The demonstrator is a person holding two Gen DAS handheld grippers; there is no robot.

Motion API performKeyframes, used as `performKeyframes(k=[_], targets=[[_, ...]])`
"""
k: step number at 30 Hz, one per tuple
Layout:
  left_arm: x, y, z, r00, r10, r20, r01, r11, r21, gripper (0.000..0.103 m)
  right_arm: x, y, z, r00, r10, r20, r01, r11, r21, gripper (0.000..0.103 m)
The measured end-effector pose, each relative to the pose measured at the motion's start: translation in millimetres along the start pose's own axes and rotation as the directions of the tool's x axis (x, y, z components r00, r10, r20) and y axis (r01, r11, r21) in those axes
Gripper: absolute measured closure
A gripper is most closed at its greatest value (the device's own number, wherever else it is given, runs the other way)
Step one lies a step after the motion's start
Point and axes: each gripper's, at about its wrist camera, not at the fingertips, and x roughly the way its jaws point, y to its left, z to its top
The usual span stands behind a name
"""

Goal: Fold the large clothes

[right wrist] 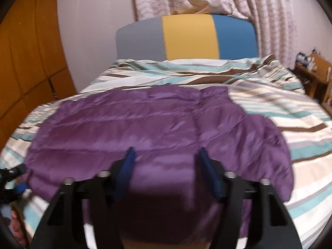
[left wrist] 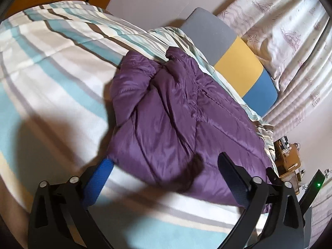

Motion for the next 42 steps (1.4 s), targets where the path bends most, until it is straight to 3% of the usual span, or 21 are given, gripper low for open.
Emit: performKeyframes(k=[2,5,8,14,21,27,33,36,39,42], targets=[[-4,-1,-8,1.000,-0.017,-0.010,0.017,1.000,-0.024,0.021,-5,9,-5,0.998,0.070,-0.007,-0.070,0.998,-0.007,0.074],[-10,-3,-17,0.998,-0.061,-0.003,0.061,0.997,-0.057,0.023,-9,24,-10,0.992,0.125,-0.008,-0.125,0.990,-0.066,0.085],[-6,-7,-17,0.996,-0.089,-0.017,0.088,0.995,-0.053,0.023,-5,40,-13,0.993,0.117,-0.034,-0.120,0.982,-0.143,0.090],[10,-15,-7,0.995,-0.097,-0.006,0.096,0.992,-0.084,0.023,31,44,-17,0.979,0.085,-0.185,-0.115,0.981,-0.158,0.090],[23,-10,4,0.993,-0.109,0.044,0.116,0.970,-0.213,0.023,34,43,-22,0.978,0.082,-0.192,-0.114,0.981,-0.159,0.090],[38,10,17,0.992,-0.098,0.083,0.122,0.922,-0.368,0.057,31,41,-23,0.979,0.090,-0.180,-0.117,0.982,-0.151,0.090],[36,9,19,0.989,-0.114,0.089,0.140,0.914,-0.380,0.081,29,41,-24,0.980,0.093,-0.175,-0.119,0.982,-0.144,0.090],[22,-12,22,0.989,-0.071,0.126,0.105,0.951,-0.289,0.087,29,41,-24,0.981,0.089,-0.174,-0.115,0.983,-0.146,0.090],[4,-44,24,0.980,-0.041,0.195,0.066,0.990,-0.124,0.087,29,41,-23,0.982,0.082,-0.171,-0.107,0.984,-0.143,0.090],[-9,-76,23,0.967,-0.037,0.254,0.027,0.999,0.043,0.087,30,41,-23,0.982,0.074,-0.172,-0.098,0.986,-0.136,0.090]])
